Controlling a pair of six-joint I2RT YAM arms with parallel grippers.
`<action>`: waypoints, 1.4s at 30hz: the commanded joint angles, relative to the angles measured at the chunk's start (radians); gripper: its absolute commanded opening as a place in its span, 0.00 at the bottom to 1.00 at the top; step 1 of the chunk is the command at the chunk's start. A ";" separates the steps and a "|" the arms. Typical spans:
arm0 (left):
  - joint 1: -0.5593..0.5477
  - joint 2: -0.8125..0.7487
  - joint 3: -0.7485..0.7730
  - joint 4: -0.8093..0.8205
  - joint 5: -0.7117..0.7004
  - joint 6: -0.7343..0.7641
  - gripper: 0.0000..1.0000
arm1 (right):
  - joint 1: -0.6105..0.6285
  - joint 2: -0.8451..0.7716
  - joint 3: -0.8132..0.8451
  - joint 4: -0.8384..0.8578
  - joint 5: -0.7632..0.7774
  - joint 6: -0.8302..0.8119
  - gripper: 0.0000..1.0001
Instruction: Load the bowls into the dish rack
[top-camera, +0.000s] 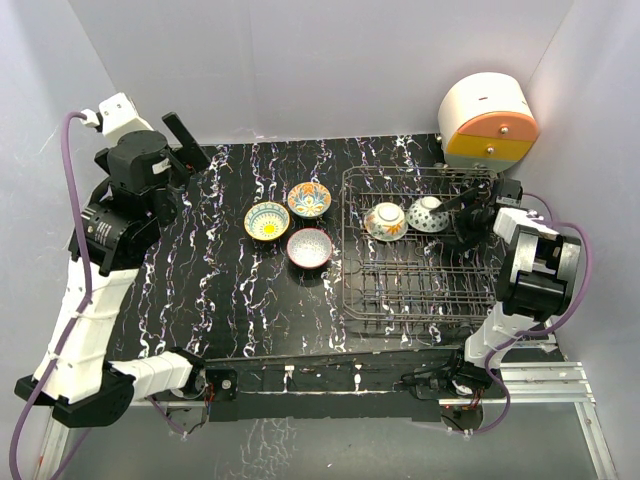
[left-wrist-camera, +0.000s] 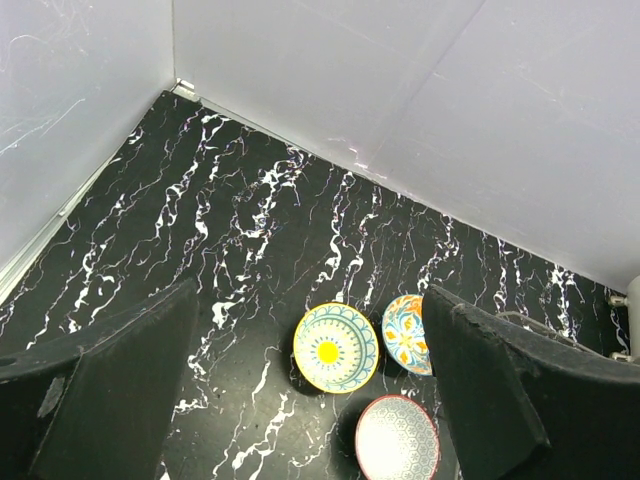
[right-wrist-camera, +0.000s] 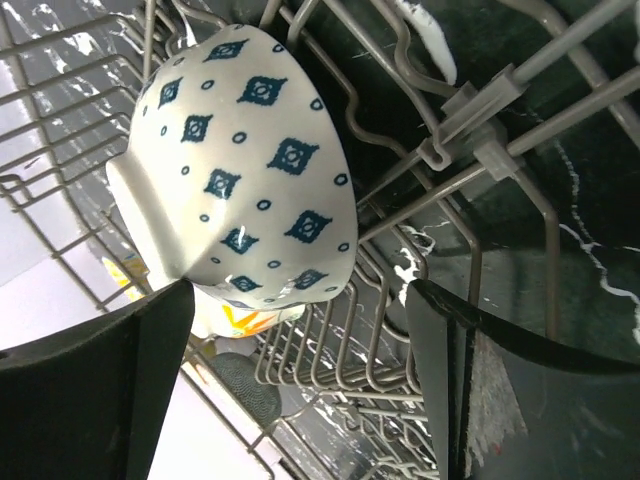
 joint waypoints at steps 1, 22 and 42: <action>-0.003 -0.028 -0.003 0.008 -0.013 -0.008 0.92 | -0.021 -0.033 0.090 -0.053 0.254 -0.093 0.91; -0.003 -0.064 -0.046 0.023 -0.021 -0.002 0.92 | -0.020 -0.056 0.208 -0.125 0.166 -0.260 0.98; -0.003 -0.081 -0.102 0.037 -0.017 -0.035 0.92 | -0.018 -0.018 0.233 -0.094 -0.061 -0.345 0.98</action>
